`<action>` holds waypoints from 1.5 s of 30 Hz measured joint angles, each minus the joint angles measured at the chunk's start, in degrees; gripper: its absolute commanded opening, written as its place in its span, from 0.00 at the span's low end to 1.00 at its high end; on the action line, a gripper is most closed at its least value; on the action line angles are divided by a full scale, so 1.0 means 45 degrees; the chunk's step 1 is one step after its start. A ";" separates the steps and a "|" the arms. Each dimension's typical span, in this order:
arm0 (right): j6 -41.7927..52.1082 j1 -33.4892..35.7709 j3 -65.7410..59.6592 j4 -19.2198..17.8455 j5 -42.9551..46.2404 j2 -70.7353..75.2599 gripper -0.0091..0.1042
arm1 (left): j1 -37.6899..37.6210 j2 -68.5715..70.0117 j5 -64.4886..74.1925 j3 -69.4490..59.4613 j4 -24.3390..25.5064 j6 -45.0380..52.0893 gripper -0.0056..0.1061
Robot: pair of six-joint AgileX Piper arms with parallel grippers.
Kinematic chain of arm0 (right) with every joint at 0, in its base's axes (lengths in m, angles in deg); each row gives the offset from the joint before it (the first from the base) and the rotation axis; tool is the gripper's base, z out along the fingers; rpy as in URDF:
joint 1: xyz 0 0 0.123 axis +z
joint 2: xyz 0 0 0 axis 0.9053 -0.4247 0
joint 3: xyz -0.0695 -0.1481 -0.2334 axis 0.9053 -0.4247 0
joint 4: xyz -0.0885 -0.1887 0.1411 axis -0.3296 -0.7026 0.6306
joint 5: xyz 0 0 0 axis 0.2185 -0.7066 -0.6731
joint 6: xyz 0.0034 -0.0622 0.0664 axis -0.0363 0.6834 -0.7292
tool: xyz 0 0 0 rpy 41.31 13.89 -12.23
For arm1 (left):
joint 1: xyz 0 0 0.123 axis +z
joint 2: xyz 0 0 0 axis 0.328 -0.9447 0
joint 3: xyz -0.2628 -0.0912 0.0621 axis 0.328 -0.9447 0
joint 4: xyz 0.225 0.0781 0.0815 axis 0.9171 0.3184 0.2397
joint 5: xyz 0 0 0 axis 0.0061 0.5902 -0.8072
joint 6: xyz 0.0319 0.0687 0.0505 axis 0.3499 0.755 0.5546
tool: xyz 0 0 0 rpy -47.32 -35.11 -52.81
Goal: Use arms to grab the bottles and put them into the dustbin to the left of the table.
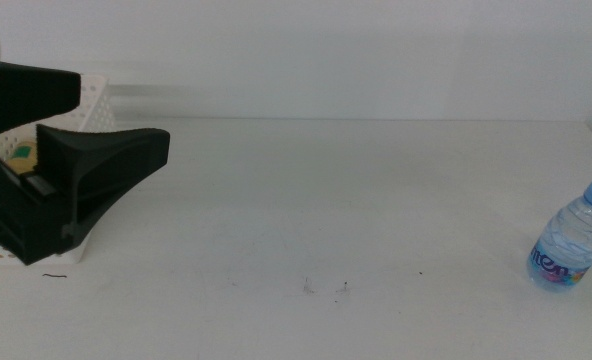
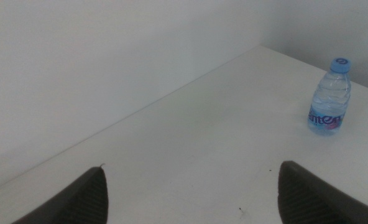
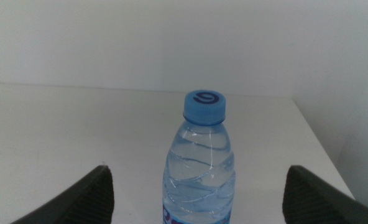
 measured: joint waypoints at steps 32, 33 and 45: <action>-0.0375 0.0000 0.0000 0.1138 0.4129 -0.5164 0.83 | 0.0000 0.0000 0.0000 0.0000 0.0000 0.0000 0.89; -0.0344 0.0000 0.0000 0.1138 0.4156 -0.5277 0.83 | 0.0000 0.0000 0.0000 0.0000 0.0000 0.0000 0.89; -0.0094 0.0000 0.0000 0.0254 0.5329 -0.7426 0.87 | 0.0000 0.0000 0.0000 0.0000 0.0000 0.0000 0.89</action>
